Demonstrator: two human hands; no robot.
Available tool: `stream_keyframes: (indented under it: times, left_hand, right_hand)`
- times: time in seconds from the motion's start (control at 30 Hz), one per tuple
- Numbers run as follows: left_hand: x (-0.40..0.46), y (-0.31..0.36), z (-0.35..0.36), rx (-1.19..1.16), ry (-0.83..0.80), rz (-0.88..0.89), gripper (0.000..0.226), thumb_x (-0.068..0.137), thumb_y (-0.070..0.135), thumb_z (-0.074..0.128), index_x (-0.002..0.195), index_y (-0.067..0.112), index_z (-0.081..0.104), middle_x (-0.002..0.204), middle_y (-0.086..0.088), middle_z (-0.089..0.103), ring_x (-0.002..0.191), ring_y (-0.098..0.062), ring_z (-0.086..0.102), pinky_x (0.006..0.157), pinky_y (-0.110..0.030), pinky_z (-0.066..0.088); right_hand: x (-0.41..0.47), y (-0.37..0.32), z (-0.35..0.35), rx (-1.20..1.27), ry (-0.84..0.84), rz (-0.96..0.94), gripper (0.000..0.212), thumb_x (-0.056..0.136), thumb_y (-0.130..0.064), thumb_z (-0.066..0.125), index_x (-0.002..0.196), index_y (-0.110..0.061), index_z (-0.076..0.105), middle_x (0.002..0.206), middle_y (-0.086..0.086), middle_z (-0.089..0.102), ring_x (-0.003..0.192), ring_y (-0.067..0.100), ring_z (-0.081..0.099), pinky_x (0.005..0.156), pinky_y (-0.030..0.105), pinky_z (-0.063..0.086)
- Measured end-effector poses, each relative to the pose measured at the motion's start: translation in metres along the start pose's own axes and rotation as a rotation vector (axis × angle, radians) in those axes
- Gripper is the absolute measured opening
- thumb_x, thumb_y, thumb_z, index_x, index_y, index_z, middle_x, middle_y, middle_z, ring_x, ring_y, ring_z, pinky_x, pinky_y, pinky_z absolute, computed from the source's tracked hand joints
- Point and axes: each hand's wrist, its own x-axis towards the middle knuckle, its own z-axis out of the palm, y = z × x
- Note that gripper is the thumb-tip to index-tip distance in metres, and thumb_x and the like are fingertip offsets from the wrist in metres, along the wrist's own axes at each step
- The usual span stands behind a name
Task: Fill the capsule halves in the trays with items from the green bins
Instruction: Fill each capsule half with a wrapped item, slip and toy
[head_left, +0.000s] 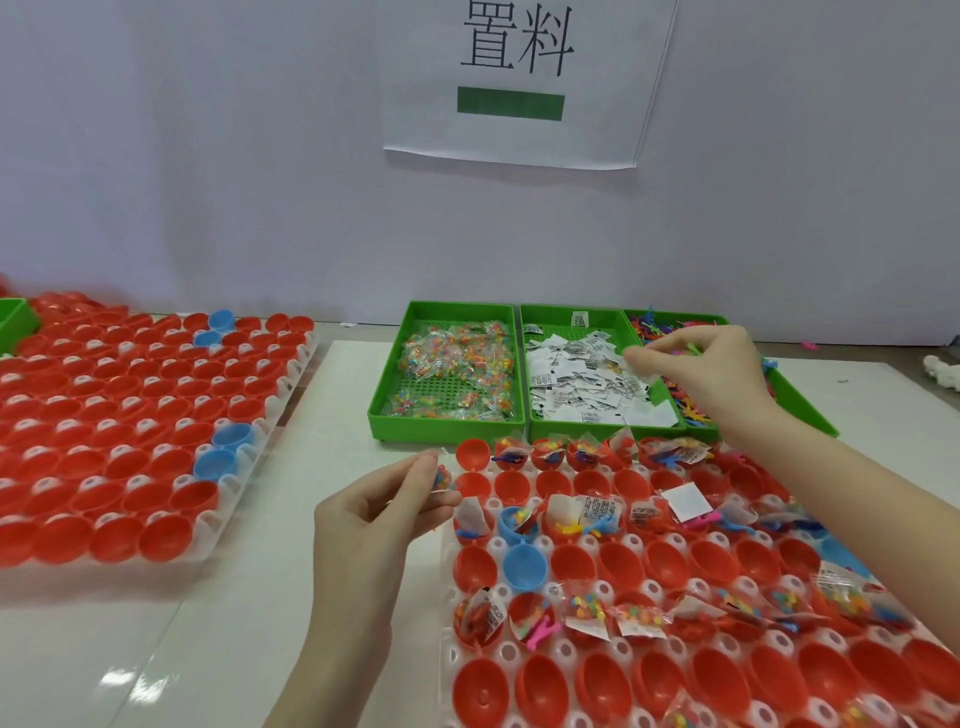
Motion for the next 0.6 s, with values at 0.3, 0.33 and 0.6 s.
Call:
stream_keyframes:
  times: [0.3,0.33,0.6]
  left_hand:
    - [-0.039,0.030,0.019,-0.081,-0.486,-0.136,0.025,0.051,0.035,0.068,0.069,0.022,0.078,0.070,-0.006,0.072,0.061,-0.009,0.068,0.054,-0.013,0.050]
    - [-0.044,0.032,0.021,-0.090,-0.522,-0.144,0.025,0.053,0.036,0.066,0.070,0.022,0.078,0.072,-0.004,0.073,0.062,-0.009,0.068,0.055,-0.013,0.051]
    - [-0.092,0.035,0.025,-0.090,-0.502,-0.170,0.015,0.053,0.029,0.074,0.067,0.026,0.077,0.063,-0.012,0.070,0.056,-0.012,0.068,0.053,-0.013,0.051]
  right_hand:
    - [-0.117,-0.069,-0.017,0.173,-0.543,-0.072,0.032,0.052,-0.051,0.073,0.061,-0.020,0.070,0.038,-0.009,0.027,0.043,0.009,0.024,0.049,0.022,0.025]
    - [-0.124,-0.069,-0.019,0.180,-0.513,-0.079,0.033,0.052,-0.050,0.072,0.062,-0.019,0.070,0.037,-0.009,0.026,0.042,0.009,0.023,0.048,0.022,0.023]
    - [-0.165,-0.067,-0.038,0.190,-0.254,-0.156,0.037,0.051,-0.053,0.068,0.066,-0.020,0.067,0.037,-0.007,0.025,0.035,0.005,0.022,0.041,0.009,0.022]
